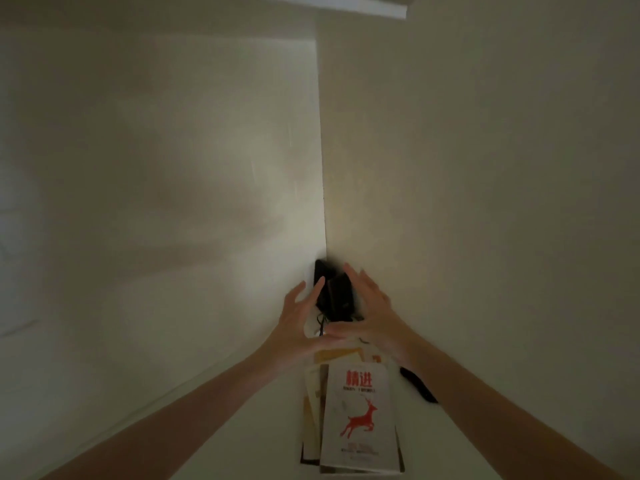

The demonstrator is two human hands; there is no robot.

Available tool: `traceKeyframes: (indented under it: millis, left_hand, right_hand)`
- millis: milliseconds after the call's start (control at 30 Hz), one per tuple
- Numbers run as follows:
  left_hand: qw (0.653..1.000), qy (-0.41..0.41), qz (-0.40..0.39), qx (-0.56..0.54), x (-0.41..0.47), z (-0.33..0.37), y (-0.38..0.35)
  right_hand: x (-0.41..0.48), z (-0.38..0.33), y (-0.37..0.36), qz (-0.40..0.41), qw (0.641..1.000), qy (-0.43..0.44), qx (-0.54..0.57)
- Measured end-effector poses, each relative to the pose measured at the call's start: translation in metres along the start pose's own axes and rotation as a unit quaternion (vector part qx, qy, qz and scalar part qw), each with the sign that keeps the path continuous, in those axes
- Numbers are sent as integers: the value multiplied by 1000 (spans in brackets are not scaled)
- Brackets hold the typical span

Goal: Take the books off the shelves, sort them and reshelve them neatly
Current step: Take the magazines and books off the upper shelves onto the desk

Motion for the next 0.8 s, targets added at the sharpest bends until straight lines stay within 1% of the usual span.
traceKeyframes:
  millis: [100, 300, 400, 533, 600, 700, 800]
  left_hand:
    - [999, -31, 38, 7, -1, 30, 31]
    - [991, -91, 99, 2, -8, 87, 89]
    - [985, -113, 128, -7, -12, 115, 116]
    - [978, -120, 170, -21, -20, 149, 157]
    - [972, -131, 189, -41, -28, 166, 178]
    - [960, -150, 233, -52, -44, 193, 207]
    - [948, -163, 271, -37, -62, 214, 233]
  right_hand:
    - [0, -37, 17, 22, 999, 30, -19]
    - [-8, -118, 43, 39, 994, 98, 0]
    - [-9, -157, 59, 43, 990, 129, 42]
    - [-13, -212, 80, 56, 979, 169, 97]
    - [-15, -241, 89, 59, 972, 178, 142]
    - [-15, -277, 96, 41, 961, 179, 207]
    - [-10, -306, 94, -3, 949, 166, 269]
Point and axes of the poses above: each hand's wrist, its own x-axis towards the middle knuckle, its own y-axis out of the back of the hand, z = x × y, the point moved 4 cm from there along x, towards the middle knuckle, and after that the axes turned 6 degrees about x, right-handed, at the moved point
